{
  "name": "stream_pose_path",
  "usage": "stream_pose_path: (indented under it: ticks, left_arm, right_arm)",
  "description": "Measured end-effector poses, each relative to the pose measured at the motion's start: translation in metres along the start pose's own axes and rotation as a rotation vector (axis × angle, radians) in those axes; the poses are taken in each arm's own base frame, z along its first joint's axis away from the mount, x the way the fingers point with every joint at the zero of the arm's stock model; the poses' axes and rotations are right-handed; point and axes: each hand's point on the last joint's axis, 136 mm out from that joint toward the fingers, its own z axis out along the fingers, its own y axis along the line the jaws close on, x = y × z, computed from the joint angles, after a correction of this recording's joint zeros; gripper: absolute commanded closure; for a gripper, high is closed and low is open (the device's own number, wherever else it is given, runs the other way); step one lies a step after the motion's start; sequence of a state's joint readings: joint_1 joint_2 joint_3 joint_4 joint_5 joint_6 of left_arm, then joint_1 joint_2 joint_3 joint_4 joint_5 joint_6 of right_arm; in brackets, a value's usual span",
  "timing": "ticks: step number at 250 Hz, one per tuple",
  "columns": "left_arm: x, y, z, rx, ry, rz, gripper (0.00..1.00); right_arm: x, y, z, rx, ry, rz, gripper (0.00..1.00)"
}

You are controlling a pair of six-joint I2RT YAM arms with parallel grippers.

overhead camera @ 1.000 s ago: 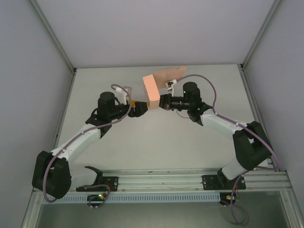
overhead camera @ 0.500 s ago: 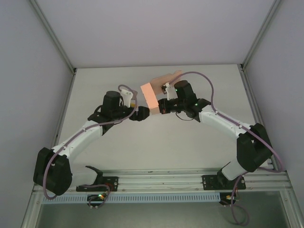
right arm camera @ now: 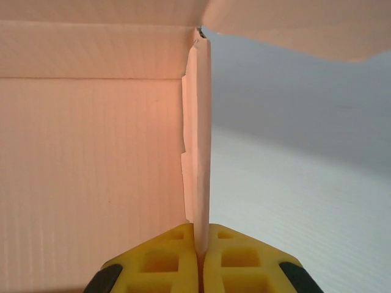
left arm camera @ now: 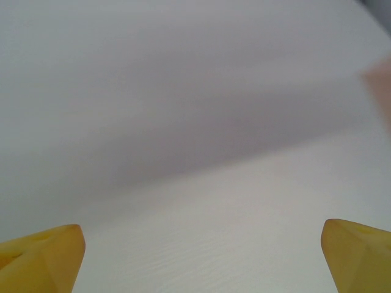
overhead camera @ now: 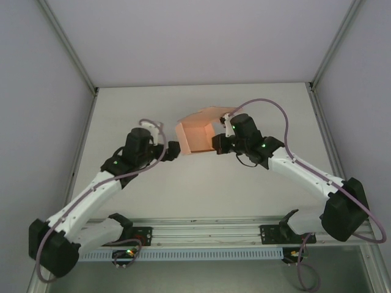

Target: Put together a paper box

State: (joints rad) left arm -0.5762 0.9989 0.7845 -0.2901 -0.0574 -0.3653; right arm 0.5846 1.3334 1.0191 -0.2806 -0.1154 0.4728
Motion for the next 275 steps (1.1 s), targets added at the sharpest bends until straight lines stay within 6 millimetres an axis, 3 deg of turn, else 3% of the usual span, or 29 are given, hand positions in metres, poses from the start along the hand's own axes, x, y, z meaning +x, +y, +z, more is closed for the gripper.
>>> stream_pose_path:
  ticks: [33,59,86,111,156,181,194,226,250,275]
  left_arm:
    - [0.028,0.059,-0.012,-0.242,0.027,-0.098,0.0]
    - [0.05,0.081,-0.016,-0.325,0.069,-0.126,0.0]
    - [0.052,0.083,-0.016,-0.335,0.076,-0.13,0.0]
    - [0.052,0.083,-0.015,-0.331,0.079,-0.13,0.0]
    - [0.053,0.078,-0.009,-0.308,0.088,-0.133,0.0]
    - [0.051,0.074,-0.007,-0.284,0.083,-0.136,0.0]
    - [0.05,0.072,-0.005,-0.271,0.084,-0.136,0.0]
    - [0.05,0.065,-0.001,-0.231,0.092,-0.127,0.0]
    - [0.05,0.058,0.003,-0.19,0.101,-0.108,0.0]
    - [0.049,0.048,0.008,-0.137,0.11,-0.074,0.0]
  right_arm:
    - [0.021,-0.051,0.008,0.251,0.038,0.014,1.0]
    - [0.053,-0.082,0.025,0.41,0.125,0.02,1.0]
    - [0.093,-0.102,0.047,0.56,0.23,-0.002,1.0]
    - [0.115,-0.109,0.058,0.651,0.282,-0.031,0.99]
    - [0.119,-0.1,0.069,0.69,0.267,-0.041,0.92]
    - [0.12,-0.093,0.074,0.689,0.256,-0.033,0.78]
    - [0.124,-0.091,0.075,0.688,0.256,-0.024,0.63]
    - [0.123,-0.084,0.071,0.672,0.241,-0.019,0.42]
    - [0.11,-0.077,0.056,0.637,0.199,-0.017,0.24]
    - [0.084,-0.063,0.038,0.57,0.117,-0.017,0.1]
